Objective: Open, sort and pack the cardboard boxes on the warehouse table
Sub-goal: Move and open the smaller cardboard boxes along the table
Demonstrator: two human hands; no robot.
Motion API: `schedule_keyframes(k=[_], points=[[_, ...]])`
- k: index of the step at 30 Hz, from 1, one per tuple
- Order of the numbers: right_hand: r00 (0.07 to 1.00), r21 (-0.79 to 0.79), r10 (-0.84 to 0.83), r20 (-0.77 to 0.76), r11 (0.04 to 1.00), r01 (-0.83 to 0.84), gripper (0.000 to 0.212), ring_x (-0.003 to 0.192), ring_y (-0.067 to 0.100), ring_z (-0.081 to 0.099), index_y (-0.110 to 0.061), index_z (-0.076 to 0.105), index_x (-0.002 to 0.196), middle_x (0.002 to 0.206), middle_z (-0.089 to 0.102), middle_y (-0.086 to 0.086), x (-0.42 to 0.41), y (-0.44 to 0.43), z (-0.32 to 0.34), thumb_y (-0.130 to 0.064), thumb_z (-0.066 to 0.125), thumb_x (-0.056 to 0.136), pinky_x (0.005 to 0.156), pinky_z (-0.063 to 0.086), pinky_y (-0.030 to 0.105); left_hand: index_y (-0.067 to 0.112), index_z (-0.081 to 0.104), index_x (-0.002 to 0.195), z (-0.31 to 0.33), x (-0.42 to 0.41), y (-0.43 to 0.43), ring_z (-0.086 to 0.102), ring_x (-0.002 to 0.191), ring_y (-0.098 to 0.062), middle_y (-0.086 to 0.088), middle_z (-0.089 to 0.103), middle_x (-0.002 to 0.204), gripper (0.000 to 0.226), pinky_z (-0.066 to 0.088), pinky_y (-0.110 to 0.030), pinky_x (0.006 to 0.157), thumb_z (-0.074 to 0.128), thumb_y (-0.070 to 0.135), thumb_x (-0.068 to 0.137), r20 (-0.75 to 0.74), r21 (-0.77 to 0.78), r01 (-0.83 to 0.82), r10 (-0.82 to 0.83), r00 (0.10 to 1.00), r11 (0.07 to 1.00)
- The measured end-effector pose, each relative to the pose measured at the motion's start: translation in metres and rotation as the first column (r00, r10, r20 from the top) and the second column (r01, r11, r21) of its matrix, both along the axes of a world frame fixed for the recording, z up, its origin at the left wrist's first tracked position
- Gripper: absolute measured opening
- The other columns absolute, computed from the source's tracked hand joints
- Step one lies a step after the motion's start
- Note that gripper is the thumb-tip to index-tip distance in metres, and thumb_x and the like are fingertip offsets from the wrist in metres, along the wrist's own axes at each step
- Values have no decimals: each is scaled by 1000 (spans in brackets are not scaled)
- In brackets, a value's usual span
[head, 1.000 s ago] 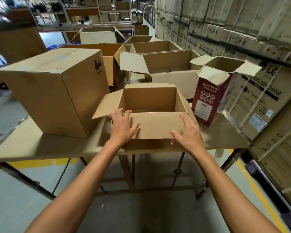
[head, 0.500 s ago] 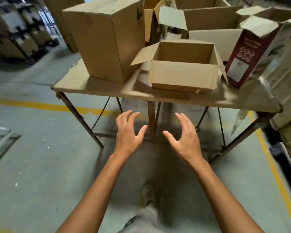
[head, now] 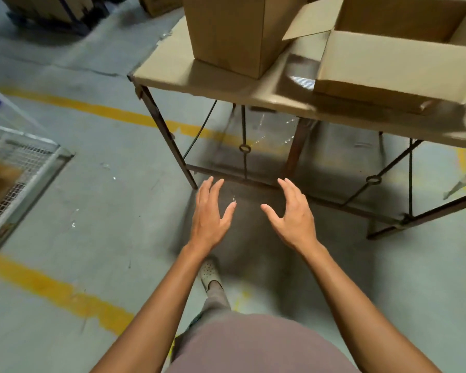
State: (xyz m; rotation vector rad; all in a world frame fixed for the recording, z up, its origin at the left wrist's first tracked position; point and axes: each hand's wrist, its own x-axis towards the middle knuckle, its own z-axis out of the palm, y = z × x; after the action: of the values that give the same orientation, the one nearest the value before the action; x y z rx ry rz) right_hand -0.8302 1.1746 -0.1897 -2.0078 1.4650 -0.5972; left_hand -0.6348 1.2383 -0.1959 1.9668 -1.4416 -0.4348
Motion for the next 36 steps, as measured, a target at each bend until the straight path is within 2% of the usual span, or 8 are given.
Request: schedule_keyframes(k=[8,12,14,19,23,28,33,36], points=[[995,-67,-62,84,995,68,72,140,23,41,-15,42,150,155,42,6,106,-69,22,-40,71,89,113,29,28,12,43,147,30,127,-79,27,147,-28,-13,36,155,58,29,-41,119,63,29,95,69,-130,34,-25,997,991],[988,-163,-85,131,981,106,72,140,26,41,-12,44,148,153,44,10,149,-111,50,-42,70,88,116,32,36,11,44,146,57,169,-136,28,146,-30,-14,36,154,60,24,-38,120,54,40,94,130,-180,118,-96,987,977],[983,-200,-94,156,972,124,73,142,25,39,-13,43,149,153,44,9,165,-131,70,-46,66,87,118,32,42,10,44,145,75,182,-164,29,145,-31,-14,37,154,61,21,-35,120,53,41,93,168,-214,163,-128,977,963],[970,-305,-99,220,938,165,72,144,19,36,-18,41,150,156,40,6,184,-190,128,-47,62,88,116,37,43,10,46,143,126,196,-241,33,140,-32,-16,41,149,58,33,-43,115,61,32,91,229,-356,219,-143,963,908],[969,-429,-91,232,884,186,70,141,18,38,-20,41,149,155,41,6,184,-245,179,-46,62,88,114,29,28,11,48,142,171,203,-310,34,138,-35,-16,42,148,57,34,-48,114,59,34,91,279,-462,227,-103,955,857],[960,-561,-82,266,797,224,68,139,25,41,-18,43,147,153,43,11,182,-323,238,-45,63,89,109,34,32,10,49,141,246,217,-397,33,140,-36,-17,45,147,57,32,-44,112,56,38,92,357,-577,243,-27,934,779],[929,-612,-219,297,704,361,57,136,30,41,-19,52,140,150,44,13,184,-400,291,-44,62,89,101,40,39,12,52,139,317,224,-483,35,136,-34,-16,48,143,54,33,-46,110,59,38,92,424,-546,257,-2,906,798],[894,-542,-420,156,720,432,60,135,33,37,-24,47,139,152,36,12,188,-454,317,-51,62,88,97,46,47,16,50,140,349,225,-533,37,133,-28,-11,49,141,54,38,-47,110,60,43,95,435,-433,218,-8,900,875]])
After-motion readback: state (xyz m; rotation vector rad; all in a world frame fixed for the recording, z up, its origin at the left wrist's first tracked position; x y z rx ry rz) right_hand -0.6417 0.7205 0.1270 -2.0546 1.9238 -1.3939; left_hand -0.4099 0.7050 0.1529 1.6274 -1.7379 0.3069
